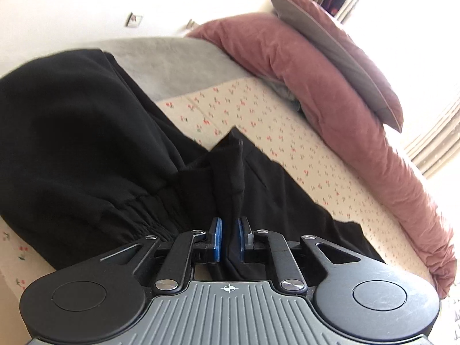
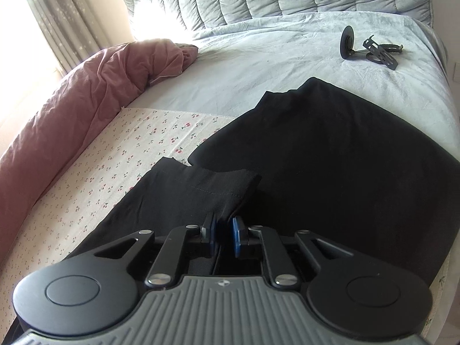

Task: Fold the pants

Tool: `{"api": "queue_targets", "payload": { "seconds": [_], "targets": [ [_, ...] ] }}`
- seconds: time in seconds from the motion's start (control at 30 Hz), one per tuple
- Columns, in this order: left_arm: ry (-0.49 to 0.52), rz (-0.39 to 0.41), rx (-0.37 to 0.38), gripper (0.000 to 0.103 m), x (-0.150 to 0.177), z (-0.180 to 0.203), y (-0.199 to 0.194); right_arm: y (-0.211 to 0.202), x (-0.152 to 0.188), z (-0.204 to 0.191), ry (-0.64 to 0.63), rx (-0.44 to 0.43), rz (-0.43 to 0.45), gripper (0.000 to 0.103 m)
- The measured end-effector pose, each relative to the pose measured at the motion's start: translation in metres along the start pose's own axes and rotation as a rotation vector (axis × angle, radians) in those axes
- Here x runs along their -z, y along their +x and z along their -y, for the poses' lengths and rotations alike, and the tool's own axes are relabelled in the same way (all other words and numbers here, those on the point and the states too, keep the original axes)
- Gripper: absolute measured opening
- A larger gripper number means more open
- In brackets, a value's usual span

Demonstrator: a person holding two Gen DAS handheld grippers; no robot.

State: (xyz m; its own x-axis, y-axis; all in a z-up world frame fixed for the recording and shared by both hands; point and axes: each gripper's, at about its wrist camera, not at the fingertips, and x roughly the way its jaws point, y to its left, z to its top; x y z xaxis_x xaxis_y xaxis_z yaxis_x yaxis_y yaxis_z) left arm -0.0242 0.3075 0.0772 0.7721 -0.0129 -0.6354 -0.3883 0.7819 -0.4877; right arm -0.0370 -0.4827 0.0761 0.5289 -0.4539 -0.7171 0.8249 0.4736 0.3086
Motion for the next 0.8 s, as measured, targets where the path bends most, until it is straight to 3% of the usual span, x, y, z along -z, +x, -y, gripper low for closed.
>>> {"api": "queue_targets", "payload": {
  "seconds": [0.07,0.1,0.17,0.2,0.23,0.3,0.37,0.43,0.47,0.57,0.67,0.73,0.8],
  "targets": [
    [0.003,0.065,-0.001,0.013,-0.005,0.006,-0.011,-0.007,-0.001,0.002,0.02,0.005,0.016,0.012],
    [0.034,0.086,0.004,0.013,-0.008,0.017,-0.011,-0.01,-0.001,0.003,0.029,0.016,0.032,0.02],
    [0.147,0.075,0.039,0.015,-0.013,0.05,-0.001,-0.021,0.001,-0.006,0.037,0.077,0.093,0.037],
    [0.197,0.049,0.071,0.021,-0.014,0.069,0.006,-0.03,0.003,-0.014,0.022,0.075,0.143,0.039],
    [0.259,0.022,0.118,0.025,-0.012,0.093,0.017,-0.036,0.005,-0.023,0.003,0.046,0.175,0.041],
    [0.404,-0.038,0.201,0.049,-0.003,0.142,0.045,-0.044,0.011,-0.049,-0.062,-0.054,0.191,0.067],
    [0.563,-0.115,0.267,0.056,0.012,0.189,0.082,-0.038,0.021,-0.077,-0.138,-0.2,0.11,0.08],
    [0.707,-0.179,0.266,0.055,0.032,0.23,0.12,-0.019,0.039,-0.104,-0.201,-0.335,-0.049,0.079],
    [0.765,-0.2,0.256,0.055,0.042,0.247,0.137,-0.009,0.05,-0.118,-0.244,-0.36,-0.116,0.079],
    [0.882,-0.245,0.224,0.056,0.065,0.278,0.185,0.007,0.07,-0.143,-0.383,-0.296,-0.153,0.079],
    [0.93,-0.273,0.199,0.055,0.071,0.291,0.218,0.019,0.071,-0.151,-0.468,-0.251,-0.166,0.079],
    [0.946,-0.27,0.215,0.051,0.076,0.3,0.229,0.026,0.065,-0.147,-0.46,-0.244,-0.182,0.079],
    [0.967,-0.263,0.212,0.0,0.082,0.304,0.237,0.033,0.06,-0.142,-0.443,-0.224,-0.201,0.078]
  ]
}}
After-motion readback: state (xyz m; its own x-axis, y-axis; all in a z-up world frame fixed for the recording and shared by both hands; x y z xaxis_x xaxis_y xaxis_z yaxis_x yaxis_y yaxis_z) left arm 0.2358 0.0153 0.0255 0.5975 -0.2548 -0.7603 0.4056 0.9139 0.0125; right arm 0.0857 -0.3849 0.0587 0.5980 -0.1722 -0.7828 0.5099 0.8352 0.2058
